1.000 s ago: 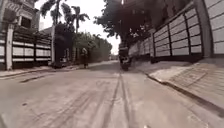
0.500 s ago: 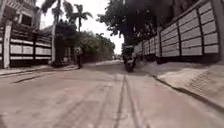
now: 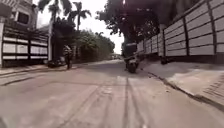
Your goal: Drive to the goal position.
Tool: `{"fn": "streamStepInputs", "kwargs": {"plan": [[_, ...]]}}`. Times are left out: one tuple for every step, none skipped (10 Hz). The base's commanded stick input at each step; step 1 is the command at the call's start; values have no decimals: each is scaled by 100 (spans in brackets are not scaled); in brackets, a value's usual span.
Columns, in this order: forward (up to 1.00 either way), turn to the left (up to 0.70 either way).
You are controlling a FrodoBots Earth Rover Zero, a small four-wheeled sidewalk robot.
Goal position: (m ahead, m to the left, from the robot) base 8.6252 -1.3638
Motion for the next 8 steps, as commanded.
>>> {"fn": "streamStepInputs", "kwargs": {"plan": [[100,30],[100,0],[100,0],[100,0],[100,0],[100,0],[100,0],[100,0]]}}
